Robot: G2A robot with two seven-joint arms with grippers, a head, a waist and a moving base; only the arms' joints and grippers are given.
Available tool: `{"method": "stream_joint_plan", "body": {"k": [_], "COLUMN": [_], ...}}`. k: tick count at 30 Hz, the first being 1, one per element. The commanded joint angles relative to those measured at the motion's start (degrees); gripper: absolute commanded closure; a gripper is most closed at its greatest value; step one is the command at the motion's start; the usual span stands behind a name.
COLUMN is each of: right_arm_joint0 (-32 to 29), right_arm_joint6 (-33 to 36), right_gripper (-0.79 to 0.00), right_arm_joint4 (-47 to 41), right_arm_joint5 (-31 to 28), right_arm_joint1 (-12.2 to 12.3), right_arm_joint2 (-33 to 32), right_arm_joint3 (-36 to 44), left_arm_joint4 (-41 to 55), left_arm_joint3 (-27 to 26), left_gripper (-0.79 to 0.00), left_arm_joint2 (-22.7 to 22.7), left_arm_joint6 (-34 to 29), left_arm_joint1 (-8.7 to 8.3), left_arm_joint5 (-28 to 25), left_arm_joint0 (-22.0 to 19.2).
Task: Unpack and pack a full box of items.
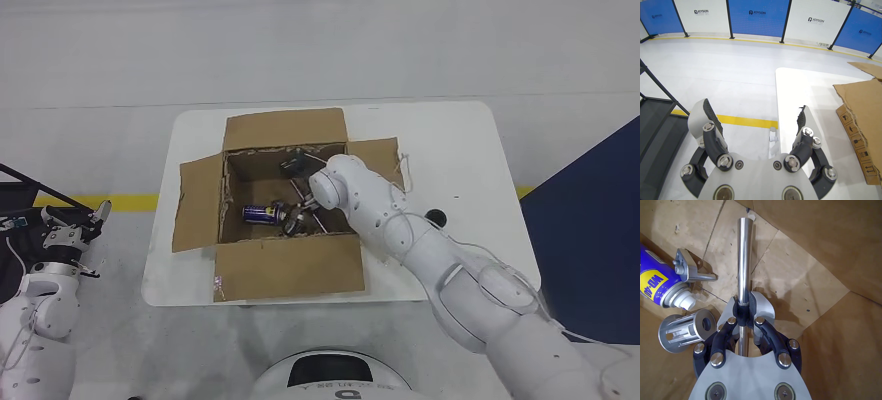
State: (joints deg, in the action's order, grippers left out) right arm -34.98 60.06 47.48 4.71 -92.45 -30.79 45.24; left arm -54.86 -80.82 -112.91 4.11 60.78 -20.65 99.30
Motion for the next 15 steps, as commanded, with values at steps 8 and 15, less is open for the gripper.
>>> {"method": "stream_joint_plan", "body": {"k": [8, 15], "right_arm_joint0": [-2.24, -10.82], "right_arm_joint6": [-4.78, -12.59], "right_gripper": [0.000, 0.000], "right_arm_joint4": [3.89, 9.93], "right_arm_joint5": [3.43, 3.61], "right_arm_joint1": [0.88, 5.43], "right_arm_joint2": [-2.01, -9.36], "right_arm_joint3": [5.75, 20.98], "left_arm_joint4": [0.00, 0.00], "left_arm_joint3": [0.00, 0.00], "left_gripper": [-0.785, -0.785], "left_arm_joint2": [0.00, 0.00], "left_arm_joint6": [0.00, 0.00], "left_arm_joint1": [0.00, 0.00], "left_arm_joint5": [0.00, 0.00], "left_arm_joint0": [0.00, 0.00]}}
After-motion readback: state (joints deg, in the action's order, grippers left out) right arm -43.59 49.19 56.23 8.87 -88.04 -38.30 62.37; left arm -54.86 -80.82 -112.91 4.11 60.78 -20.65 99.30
